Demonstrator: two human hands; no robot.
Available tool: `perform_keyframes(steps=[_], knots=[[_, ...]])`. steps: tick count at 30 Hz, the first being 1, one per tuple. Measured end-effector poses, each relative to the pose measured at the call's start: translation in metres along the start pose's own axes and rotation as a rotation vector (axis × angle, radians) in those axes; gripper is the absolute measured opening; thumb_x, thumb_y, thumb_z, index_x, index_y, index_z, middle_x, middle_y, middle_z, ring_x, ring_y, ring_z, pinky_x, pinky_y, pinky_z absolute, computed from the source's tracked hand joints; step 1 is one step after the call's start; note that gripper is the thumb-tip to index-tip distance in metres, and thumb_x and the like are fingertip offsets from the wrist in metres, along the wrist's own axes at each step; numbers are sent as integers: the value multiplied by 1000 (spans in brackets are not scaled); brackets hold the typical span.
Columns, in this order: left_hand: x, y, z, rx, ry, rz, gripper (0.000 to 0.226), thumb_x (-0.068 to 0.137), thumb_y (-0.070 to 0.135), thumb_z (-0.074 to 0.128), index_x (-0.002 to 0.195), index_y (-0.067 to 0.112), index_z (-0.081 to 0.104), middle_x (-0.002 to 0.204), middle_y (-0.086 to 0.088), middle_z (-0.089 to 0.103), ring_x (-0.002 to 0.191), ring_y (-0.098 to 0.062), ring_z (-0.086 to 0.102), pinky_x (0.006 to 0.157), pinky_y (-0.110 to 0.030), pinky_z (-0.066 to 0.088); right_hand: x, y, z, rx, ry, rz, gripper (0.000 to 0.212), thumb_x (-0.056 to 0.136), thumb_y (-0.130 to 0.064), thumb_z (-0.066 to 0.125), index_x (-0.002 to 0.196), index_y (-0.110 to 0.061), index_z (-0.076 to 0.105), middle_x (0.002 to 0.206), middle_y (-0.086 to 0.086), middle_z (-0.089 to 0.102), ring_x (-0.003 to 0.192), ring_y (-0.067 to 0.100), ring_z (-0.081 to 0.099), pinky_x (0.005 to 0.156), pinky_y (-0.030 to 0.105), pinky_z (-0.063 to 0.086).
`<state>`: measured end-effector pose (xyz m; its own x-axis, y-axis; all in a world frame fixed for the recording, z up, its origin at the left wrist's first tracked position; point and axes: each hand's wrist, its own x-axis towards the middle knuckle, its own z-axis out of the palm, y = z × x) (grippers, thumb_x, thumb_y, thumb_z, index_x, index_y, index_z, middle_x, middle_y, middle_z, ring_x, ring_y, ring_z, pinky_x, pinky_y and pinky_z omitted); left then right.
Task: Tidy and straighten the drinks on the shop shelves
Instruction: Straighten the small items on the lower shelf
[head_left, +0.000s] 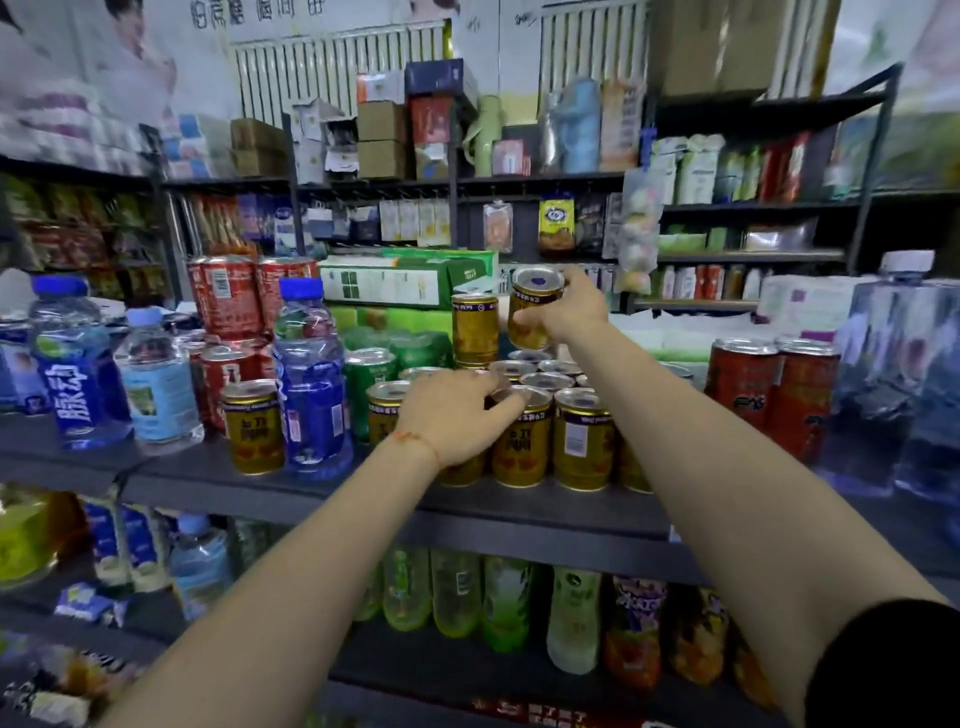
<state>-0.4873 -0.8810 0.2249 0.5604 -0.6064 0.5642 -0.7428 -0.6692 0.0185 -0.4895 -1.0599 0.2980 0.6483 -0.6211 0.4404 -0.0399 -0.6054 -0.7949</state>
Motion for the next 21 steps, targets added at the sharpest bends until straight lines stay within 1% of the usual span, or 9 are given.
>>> perform_keyframes(steps=[1,3,5,7,10,13,15,19,21], knots=[[0,-1,4,-7,23,5,57,90,69,26,113,36,66,110,3,71,104,-24,63,82,-35,49,4,0,3,-1,-5,6,85,69,-30,89,139,-13,44,139,7,55,130,27,51,105,37,42],[0,-2,7,-10,68,12,53,93,67,30,111,36,69,105,4,72,99,-22,64,75,-31,49,13,2,8,-24,-30,28,99,69,-32,89,149,-11,34,148,9,47,136,28,45,109,38,41],[-1,-1,7,-25,84,4,50,93,67,33,106,35,69,102,5,72,97,-20,64,70,-29,45,18,5,14,-74,-62,48,102,70,-34,88,151,-10,31,150,11,44,136,30,45,107,43,44],[-1,-2,8,-49,88,-3,52,91,69,31,102,35,69,99,5,72,95,-19,64,66,-28,42,21,8,19,-107,-86,75,99,72,-34,87,150,-9,32,149,13,45,132,33,48,102,46,49],[0,-3,11,-43,115,6,54,89,71,30,96,34,69,91,6,71,90,-18,65,62,-28,39,27,11,24,-157,-102,108,95,74,-40,84,149,-8,35,145,14,49,126,34,54,97,48,53],[0,-2,10,-31,139,16,52,91,70,32,93,33,68,85,6,70,85,-18,64,60,-28,35,32,13,23,-199,-117,110,80,77,-42,81,139,-7,44,131,12,58,115,33,60,93,47,55],[-1,-2,11,-29,142,16,52,91,70,32,95,34,69,87,6,70,86,-17,64,60,-28,35,37,15,24,-220,-119,105,72,75,-42,83,130,-8,51,125,12,62,111,32,62,91,47,56],[0,-2,11,-17,135,14,56,90,71,29,101,35,70,95,6,72,92,-17,64,63,-28,36,38,16,24,-270,-141,102,72,74,-42,83,129,-7,53,123,13,64,110,31,63,90,45,57],[0,-2,12,-17,128,5,60,88,72,25,104,36,70,97,6,72,93,-18,65,64,-28,37,35,13,21,-315,-158,99,69,78,-43,80,128,-3,54,121,14,64,109,30,64,88,39,56]])
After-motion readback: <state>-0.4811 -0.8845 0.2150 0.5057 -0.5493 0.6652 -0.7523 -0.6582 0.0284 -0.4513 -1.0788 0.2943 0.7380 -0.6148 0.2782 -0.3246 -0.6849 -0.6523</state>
